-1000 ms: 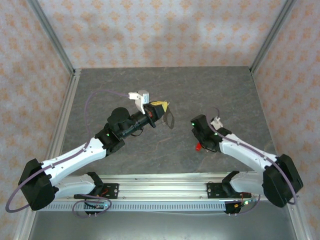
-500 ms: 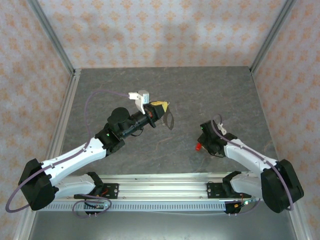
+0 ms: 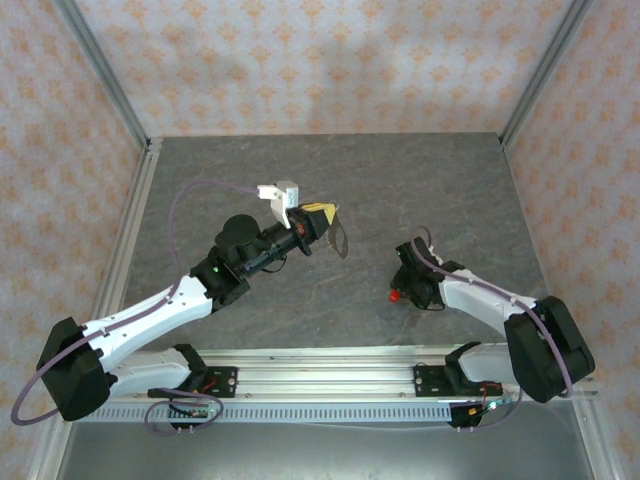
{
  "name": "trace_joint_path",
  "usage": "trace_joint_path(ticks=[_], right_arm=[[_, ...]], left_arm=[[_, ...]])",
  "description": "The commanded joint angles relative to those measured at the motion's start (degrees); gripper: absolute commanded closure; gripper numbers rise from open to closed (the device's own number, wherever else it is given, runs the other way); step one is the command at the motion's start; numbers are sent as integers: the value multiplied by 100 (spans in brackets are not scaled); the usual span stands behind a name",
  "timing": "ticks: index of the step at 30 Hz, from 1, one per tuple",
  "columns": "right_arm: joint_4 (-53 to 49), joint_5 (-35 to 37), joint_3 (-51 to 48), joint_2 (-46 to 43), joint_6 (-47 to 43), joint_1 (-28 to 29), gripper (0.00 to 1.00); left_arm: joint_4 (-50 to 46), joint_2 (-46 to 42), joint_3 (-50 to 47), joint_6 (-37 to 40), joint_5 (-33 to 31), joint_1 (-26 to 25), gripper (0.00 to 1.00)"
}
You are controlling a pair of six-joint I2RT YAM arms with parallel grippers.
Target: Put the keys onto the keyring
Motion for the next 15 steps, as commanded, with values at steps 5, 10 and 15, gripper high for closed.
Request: trace_joint_path(ticks=[5,10,15], right_arm=[[306,-382,37,-87,-220,0,69],[361,-459,20,-70,-257,5,72],[363,-436,-24,-70,-262,0,75]], left_arm=[[214,-2,178,-30,51,22,100],[251,29,177,-56,60,22,100],[271,37,187,-74,63,22,100]])
